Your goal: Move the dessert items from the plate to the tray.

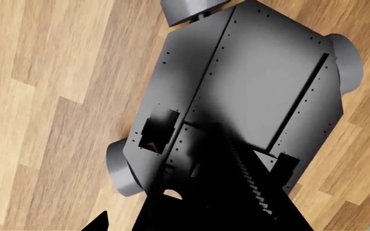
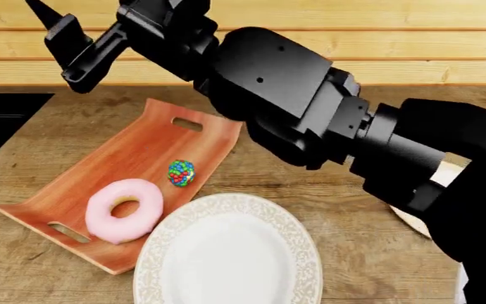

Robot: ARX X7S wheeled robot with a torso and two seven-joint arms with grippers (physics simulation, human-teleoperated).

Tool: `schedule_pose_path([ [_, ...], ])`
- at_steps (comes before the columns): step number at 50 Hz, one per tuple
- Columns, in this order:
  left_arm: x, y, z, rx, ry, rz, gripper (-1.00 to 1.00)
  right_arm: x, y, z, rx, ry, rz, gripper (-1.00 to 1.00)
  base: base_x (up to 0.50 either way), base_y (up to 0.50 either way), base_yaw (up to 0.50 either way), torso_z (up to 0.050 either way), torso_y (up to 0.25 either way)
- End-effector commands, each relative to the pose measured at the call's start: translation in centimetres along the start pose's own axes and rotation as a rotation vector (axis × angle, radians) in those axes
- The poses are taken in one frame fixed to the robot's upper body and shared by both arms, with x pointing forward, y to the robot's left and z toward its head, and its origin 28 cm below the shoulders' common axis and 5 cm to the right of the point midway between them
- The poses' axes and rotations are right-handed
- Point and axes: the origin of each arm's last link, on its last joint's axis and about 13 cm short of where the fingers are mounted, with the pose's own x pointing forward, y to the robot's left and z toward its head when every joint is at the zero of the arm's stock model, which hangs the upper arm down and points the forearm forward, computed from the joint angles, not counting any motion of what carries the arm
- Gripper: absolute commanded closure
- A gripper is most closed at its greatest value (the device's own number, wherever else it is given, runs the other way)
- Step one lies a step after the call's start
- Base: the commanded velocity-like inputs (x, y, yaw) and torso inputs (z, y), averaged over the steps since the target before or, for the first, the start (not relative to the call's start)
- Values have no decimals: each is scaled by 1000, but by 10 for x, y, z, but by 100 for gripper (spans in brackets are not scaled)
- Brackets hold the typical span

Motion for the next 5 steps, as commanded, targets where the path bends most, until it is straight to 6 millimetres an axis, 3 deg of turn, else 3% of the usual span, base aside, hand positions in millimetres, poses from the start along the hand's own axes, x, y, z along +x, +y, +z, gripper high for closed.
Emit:
schedule_pose_path([
  [1,0,0,1,4,0,1,-100,-15,4,-54,-208,152,88,-100,0,0,0,0,0],
  [2,0,0,1,5,1,2,-100,-21,7,-89,-242,233,98,-100,0,0,0,0,0],
  [3,0,1,0,7,3,2,-100,-41,-13,-113,-315,331,-9,-100,0,0,0,0,0],
  [5,-2,2,-3,9,12,7,-100,-83,-48,-138,-464,519,-217,-100,0,0,0,0,0],
])
